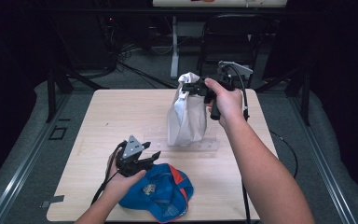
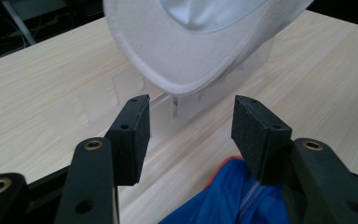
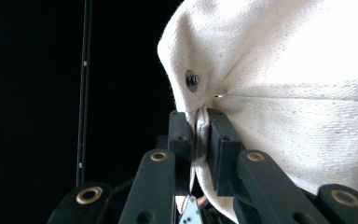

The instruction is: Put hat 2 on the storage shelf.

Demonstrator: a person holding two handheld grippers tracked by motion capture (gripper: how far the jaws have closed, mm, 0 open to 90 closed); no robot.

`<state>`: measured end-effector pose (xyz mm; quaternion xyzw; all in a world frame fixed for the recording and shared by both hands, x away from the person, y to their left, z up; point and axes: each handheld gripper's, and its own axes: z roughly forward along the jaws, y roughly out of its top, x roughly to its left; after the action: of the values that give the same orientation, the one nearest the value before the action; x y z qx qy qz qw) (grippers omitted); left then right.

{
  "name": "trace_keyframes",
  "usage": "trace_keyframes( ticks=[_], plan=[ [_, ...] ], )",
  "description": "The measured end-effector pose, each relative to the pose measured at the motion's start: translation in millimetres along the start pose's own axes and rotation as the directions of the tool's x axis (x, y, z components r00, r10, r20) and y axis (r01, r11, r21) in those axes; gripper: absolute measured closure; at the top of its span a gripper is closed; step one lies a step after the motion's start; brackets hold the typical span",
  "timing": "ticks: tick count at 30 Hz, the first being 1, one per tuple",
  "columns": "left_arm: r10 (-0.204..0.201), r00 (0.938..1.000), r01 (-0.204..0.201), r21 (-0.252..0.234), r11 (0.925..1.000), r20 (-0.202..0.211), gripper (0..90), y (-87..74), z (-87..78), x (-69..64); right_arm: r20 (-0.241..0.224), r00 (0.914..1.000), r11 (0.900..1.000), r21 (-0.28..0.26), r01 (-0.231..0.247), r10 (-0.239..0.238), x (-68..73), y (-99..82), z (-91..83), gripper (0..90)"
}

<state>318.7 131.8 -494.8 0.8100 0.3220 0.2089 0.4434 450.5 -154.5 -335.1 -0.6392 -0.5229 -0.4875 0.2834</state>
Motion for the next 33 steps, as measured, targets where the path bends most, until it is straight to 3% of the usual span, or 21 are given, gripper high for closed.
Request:
trace_keyframes(
  ticks=[10, 13, 20, 26, 28, 33],
  plan=[
    [0.053, 0.9986, -0.053, 0.026, 0.9983, 0.006, 45.5, 11.7, 25.4, -17.4, 0.004, 1.0000, 1.0000, 0.003, -0.003, 0.003, 0.8, -0.6, -0.7, 81.5],
    [0.087, 0.9960, -0.087, 0.049, 0.9950, -0.016, 50.7, 11.9, 37.2, -20.0, 0.000, 1.0000, 1.0000, 0.002, 0.003, -0.003, 1.1, -1.2, -0.6, 81.5],
    [0.114, 0.9924, -0.111, 0.061, 0.9919, -0.046, 56.0, 8.5, 50.6, -21.7, -0.002, 1.0000, 0.9999, 0.011, 0.003, -0.003, 1.7, -1.7, 0.0, 81.5],
    [0.093, 0.9927, -0.089, 0.058, 0.9944, -0.077, 51.4, 9.7, 60.2, -22.6, -0.003, 1.0000, 1.0000, 0.007, 0.005, -0.005, 1.3, -1.4, -0.2, 81.4],
    [0.084, 0.9921, -0.077, 0.070, 0.9945, -0.094, 55.4, 10.1, 62.9, -21.5, -0.001, 1.0000, 1.0000, 0.005, 0.006, -0.006, 0.8, -1.4, -0.9, 81.4],
    [0.073, 0.9932, -0.068, 0.061, 0.9958, -0.091, 67.8, 10.7, 61.5, -18.4, -0.002, 1.0000, 1.0000, 0.007, 0.005, -0.005, 1.2, -1.9, -1.3, 81.4]
  ],
)
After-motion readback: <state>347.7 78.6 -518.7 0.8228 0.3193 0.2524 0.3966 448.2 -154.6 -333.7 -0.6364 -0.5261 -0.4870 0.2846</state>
